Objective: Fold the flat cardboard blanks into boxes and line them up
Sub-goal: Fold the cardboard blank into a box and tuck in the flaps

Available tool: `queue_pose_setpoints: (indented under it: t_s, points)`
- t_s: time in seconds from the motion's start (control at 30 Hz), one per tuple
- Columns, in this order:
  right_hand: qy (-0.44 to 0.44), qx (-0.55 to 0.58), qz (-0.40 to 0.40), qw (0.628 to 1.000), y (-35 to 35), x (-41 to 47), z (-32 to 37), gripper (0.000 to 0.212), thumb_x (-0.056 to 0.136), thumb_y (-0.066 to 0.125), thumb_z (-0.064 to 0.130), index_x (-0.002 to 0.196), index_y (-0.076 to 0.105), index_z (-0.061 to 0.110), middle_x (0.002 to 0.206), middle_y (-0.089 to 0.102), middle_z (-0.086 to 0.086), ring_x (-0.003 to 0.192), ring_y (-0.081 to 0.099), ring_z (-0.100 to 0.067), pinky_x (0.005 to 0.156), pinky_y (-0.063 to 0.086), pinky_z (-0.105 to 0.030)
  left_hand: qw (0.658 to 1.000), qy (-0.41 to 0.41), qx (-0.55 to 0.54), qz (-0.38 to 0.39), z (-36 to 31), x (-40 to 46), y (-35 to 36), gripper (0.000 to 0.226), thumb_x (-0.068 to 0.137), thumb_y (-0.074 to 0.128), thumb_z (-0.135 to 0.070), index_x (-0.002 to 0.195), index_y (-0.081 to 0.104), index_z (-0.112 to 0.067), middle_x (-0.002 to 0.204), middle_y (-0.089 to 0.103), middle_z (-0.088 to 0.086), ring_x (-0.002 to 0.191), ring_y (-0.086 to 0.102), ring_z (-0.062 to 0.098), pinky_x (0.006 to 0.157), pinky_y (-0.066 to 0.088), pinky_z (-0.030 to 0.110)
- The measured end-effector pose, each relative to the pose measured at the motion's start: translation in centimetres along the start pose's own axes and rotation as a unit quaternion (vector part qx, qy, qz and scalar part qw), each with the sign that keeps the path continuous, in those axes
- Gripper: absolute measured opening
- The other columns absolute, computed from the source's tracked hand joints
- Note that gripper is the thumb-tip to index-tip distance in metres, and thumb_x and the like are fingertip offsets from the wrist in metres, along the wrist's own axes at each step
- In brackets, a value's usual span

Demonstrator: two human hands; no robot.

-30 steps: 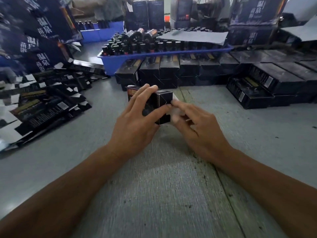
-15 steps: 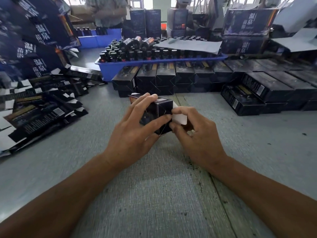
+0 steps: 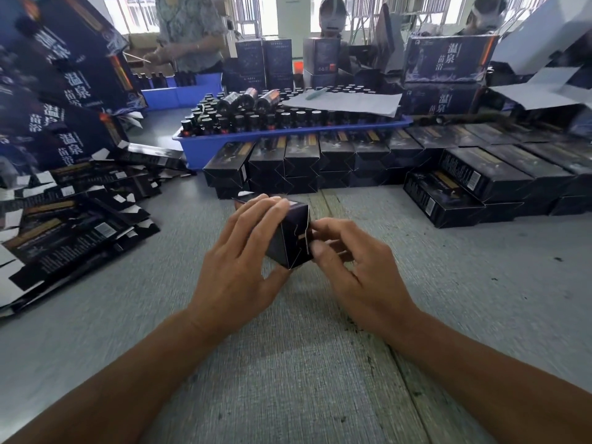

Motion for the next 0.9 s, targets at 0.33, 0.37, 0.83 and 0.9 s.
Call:
queue_pose_setpoints:
  t_s: [0.33, 0.37, 0.83, 0.9]
  points:
    - [0.087, 0.049, 0.007, 0.995, 0.1, -0.1, -0.7, 0.027, 0.096, 0.065, 0.032, 0.121, 0.069, 0.021, 0.104, 0.070, 0.014, 0.096, 0.065, 0.003, 0.078, 0.051, -0.010, 1.000, 0.009, -0.004, 0.007, -0.9, -0.1, 0.4, 0.069, 0.089, 0.066, -0.039, 0.144, 0.037, -0.008, 0.149, 0.047, 0.012, 0.141, 0.041, 0.027, 0.119, 0.028, 0.022]
    - [0.092, 0.052, 0.002, 0.994, 0.0, -0.1, -0.7, 0.024, 0.096, 0.067, 0.030, 0.118, 0.070, 0.022, 0.102, 0.071, 0.015, 0.094, 0.066, 0.002, 0.077, 0.051, -0.010, 1.000, 0.010, -0.004, 0.011, -1.0, -0.1, 0.5, 0.069, 0.089, 0.065, -0.039, 0.144, 0.037, -0.007, 0.149, 0.047, 0.012, 0.142, 0.041, 0.027, 0.119, 0.029, 0.024]
    - [0.072, 0.010, 0.001, 0.997, -0.1, -0.1, -0.7, 0.030, 0.093, 0.066, 0.041, 0.120, 0.065, 0.028, 0.105, 0.067, 0.019, 0.098, 0.064, 0.002, 0.077, 0.053, -0.014, 1.000, 0.021, 0.005, 0.000, -1.3, -0.1, 0.5, 0.067, 0.090, 0.062, -0.040, 0.144, 0.038, -0.008, 0.147, 0.050, 0.013, 0.139, 0.043, 0.029, 0.114, 0.041, 0.040]
    - [0.072, 0.000, 0.026, 0.997, 0.1, -0.1, -0.6, 0.057, 0.086, 0.065, 0.057, 0.135, 0.054, 0.031, 0.115, 0.064, 0.019, 0.104, 0.062, 0.003, 0.082, 0.055, -0.018, 0.999, 0.032, 0.006, 0.002, -1.3, -0.2, 0.7, 0.067, 0.091, 0.064, -0.039, 0.145, 0.038, -0.008, 0.148, 0.049, 0.012, 0.141, 0.041, 0.028, 0.112, 0.043, 0.043]
Point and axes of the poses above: each hand's wrist, its own x-axis towards the middle knuckle, its own y-axis out of the palm, z = x × y, the point moved 4 cm from there along x, towards the middle knuckle
